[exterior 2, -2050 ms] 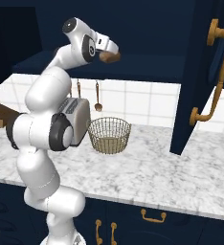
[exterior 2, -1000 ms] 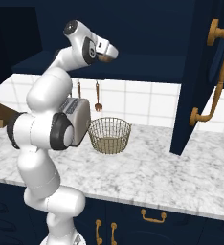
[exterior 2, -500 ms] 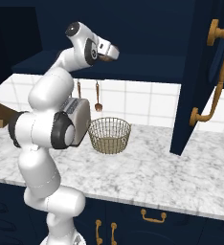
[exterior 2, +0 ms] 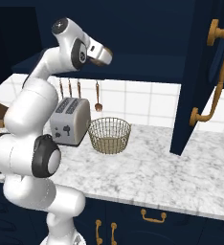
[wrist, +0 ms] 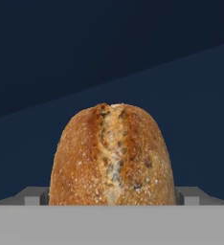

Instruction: Open the cabinet, pick up the bread from the cabinet and place it in the basket. Then move the basket to the dining counter.

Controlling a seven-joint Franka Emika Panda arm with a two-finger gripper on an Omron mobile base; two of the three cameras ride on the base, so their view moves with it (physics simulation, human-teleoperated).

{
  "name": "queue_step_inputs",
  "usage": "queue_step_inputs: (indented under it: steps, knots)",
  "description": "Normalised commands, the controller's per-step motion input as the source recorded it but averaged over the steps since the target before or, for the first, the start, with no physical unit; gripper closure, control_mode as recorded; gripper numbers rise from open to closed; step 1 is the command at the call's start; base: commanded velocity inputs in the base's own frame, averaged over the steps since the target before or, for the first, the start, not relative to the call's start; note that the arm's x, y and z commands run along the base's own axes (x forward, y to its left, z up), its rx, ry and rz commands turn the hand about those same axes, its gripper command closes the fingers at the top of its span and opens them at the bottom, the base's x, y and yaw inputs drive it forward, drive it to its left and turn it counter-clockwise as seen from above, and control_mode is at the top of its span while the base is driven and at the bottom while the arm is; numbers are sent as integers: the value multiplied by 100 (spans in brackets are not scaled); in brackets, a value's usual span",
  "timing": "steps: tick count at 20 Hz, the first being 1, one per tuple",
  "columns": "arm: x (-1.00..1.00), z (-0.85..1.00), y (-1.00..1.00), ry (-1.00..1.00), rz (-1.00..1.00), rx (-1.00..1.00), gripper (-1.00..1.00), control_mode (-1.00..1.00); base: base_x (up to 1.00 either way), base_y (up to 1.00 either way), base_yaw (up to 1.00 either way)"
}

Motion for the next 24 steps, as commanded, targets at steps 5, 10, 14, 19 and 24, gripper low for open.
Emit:
queue_step_inputs:
  steps: [5, 10, 14, 19, 24]
  knots:
    - [-100, 8, 0, 0, -1, 7, 100, -100, 0, 0, 0]
    - [-100, 1, 0, 0, 0, 4, 100, -100, 0, 0, 0]
    - [-100, 0, 0, 0, 0, 3, 100, -100, 0, 0, 0]
    - [-100, -36, 0, 0, -3, 0, 100, -100, 0, 0, 0]
    - [-93, -74, 0, 7, -5, 0, 100, -100, 0, 0, 0]
